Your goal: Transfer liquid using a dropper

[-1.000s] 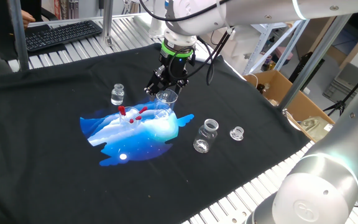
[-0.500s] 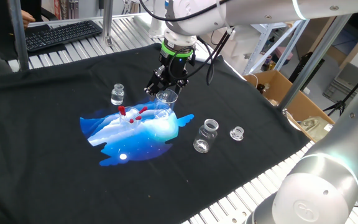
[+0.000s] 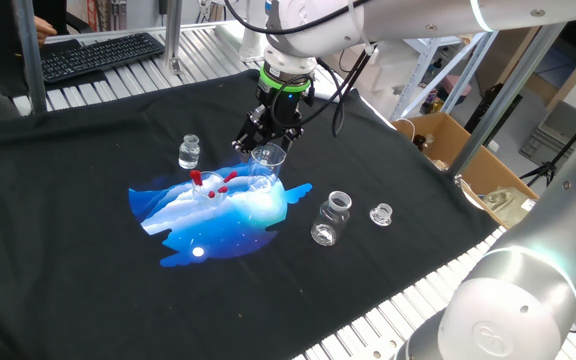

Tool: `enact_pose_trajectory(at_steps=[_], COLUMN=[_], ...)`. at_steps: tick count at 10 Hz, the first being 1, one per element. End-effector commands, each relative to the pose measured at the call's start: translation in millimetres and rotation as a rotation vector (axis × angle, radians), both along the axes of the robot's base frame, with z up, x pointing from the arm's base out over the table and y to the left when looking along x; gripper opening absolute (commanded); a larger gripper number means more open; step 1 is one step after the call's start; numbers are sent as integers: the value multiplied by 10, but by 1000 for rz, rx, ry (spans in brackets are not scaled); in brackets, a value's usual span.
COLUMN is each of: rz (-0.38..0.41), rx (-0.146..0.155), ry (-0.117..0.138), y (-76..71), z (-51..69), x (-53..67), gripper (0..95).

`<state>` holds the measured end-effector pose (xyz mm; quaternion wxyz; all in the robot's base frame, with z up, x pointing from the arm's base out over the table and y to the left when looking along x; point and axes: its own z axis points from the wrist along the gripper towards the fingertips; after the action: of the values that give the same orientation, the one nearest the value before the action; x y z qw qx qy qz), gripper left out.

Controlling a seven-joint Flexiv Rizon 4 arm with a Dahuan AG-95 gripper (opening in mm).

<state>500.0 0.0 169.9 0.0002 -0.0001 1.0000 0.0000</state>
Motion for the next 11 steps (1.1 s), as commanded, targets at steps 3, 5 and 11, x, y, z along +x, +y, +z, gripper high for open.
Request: enact_pose_trajectory(at_steps=[3,5,11], rz=[-304,-304,-342], rx=[61,62,106], ry=[54,56,64], y=[19,25,32], z=[-34,-48,-66], x=[-14,-17,-10], gripper=[0,0,0])
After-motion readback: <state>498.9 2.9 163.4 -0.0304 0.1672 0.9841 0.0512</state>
